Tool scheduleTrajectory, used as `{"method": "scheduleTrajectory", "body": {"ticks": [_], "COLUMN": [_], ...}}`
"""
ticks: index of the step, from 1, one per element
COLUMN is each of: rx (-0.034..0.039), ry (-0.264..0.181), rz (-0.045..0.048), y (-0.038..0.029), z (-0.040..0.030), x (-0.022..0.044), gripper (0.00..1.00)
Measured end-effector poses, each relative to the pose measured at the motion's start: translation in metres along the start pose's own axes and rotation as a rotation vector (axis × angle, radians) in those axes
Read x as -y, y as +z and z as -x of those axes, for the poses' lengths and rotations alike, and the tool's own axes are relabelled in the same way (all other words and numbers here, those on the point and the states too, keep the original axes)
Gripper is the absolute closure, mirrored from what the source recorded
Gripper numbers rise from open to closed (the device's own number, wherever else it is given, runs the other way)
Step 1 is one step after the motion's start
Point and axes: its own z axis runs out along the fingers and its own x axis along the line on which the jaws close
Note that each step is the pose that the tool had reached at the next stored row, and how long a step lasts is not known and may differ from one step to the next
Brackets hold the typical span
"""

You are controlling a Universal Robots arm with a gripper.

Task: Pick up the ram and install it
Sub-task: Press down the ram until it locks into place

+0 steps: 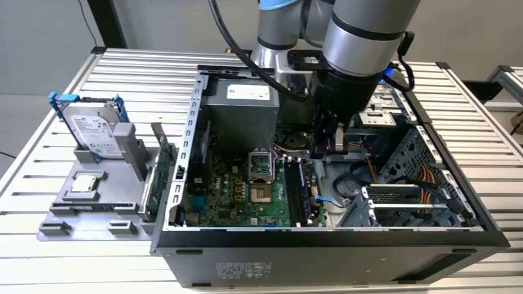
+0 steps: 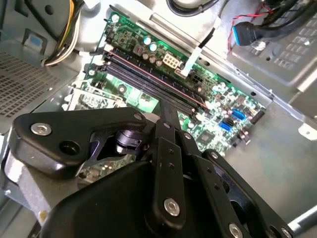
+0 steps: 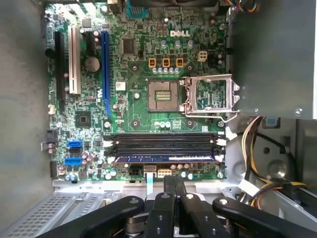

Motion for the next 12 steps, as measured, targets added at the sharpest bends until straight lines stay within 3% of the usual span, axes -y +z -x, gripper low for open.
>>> {"method": "scheduleTrajectory", "body": {"ticks": [12], "rx": [0.0], "ry": [0.0], "rz": [0.0001], "y": [-0.0017], "z": [0.0], "x": [0.0], "gripper": [1.0]}}
